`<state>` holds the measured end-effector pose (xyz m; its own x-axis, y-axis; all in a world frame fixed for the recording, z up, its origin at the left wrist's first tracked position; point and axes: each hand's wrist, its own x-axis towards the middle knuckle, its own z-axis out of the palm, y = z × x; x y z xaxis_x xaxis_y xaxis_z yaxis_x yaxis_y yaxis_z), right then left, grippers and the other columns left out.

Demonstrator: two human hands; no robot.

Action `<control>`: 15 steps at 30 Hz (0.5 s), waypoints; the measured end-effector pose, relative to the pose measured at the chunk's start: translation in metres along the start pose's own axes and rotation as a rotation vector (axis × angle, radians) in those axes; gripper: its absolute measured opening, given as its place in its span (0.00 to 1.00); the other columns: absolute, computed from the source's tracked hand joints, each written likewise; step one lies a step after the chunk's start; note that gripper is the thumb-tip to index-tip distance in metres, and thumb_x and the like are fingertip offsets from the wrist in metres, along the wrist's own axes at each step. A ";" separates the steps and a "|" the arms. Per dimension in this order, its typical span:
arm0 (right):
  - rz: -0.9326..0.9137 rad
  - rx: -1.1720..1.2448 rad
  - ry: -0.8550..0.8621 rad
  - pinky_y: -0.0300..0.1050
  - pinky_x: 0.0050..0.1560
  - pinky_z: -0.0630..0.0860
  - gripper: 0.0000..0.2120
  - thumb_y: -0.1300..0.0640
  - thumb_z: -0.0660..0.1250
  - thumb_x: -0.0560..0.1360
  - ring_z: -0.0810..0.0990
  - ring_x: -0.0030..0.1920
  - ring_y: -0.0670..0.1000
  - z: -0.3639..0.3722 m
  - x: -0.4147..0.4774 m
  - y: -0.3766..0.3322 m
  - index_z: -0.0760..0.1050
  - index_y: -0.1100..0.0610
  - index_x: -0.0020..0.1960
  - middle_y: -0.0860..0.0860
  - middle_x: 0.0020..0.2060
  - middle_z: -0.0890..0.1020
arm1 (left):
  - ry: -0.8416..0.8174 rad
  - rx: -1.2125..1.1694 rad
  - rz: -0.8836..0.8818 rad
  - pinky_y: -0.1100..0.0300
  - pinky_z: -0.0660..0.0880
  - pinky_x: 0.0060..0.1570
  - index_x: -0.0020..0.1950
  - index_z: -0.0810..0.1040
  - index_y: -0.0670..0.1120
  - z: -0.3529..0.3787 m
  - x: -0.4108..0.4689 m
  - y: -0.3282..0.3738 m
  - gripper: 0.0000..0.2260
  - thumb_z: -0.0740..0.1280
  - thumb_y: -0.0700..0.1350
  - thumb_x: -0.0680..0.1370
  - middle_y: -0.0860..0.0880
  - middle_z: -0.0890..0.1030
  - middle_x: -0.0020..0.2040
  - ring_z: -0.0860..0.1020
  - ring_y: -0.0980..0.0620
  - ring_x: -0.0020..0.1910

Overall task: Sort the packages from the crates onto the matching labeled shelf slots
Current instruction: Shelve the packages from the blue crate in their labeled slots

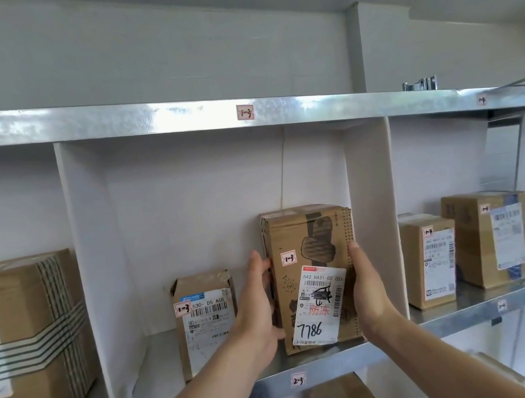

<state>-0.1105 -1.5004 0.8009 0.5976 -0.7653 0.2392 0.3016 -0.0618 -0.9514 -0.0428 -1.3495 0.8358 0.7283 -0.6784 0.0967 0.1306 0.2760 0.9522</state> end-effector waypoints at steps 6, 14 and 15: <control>0.005 0.004 -0.009 0.64 0.67 0.75 0.42 0.21 0.55 0.65 0.85 0.59 0.56 0.000 -0.005 -0.001 0.76 0.42 0.70 0.50 0.55 0.87 | 0.009 0.031 0.002 0.40 0.68 0.62 0.50 0.76 0.60 0.005 -0.014 0.002 0.22 0.44 0.65 0.83 0.64 0.83 0.32 0.76 0.56 0.46; -0.080 -0.030 0.090 0.61 0.72 0.71 0.39 0.26 0.56 0.71 0.78 0.66 0.53 0.000 -0.031 -0.009 0.66 0.42 0.77 0.47 0.68 0.80 | -0.009 0.047 -0.011 0.57 0.70 0.42 0.45 0.74 0.58 0.007 -0.031 -0.004 0.22 0.44 0.62 0.84 0.63 0.81 0.27 0.80 0.65 0.26; -0.086 -0.035 0.103 0.59 0.72 0.70 0.36 0.28 0.56 0.75 0.77 0.67 0.52 -0.001 -0.034 -0.010 0.66 0.43 0.78 0.46 0.68 0.79 | -0.010 0.043 -0.008 0.56 0.70 0.42 0.45 0.74 0.58 0.005 -0.034 -0.005 0.22 0.44 0.62 0.84 0.63 0.81 0.28 0.80 0.64 0.27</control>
<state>-0.1341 -1.4742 0.8018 0.4906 -0.8179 0.3005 0.3214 -0.1507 -0.9349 -0.0721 -1.3314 0.8296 0.7205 -0.6873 0.0923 0.1066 0.2413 0.9646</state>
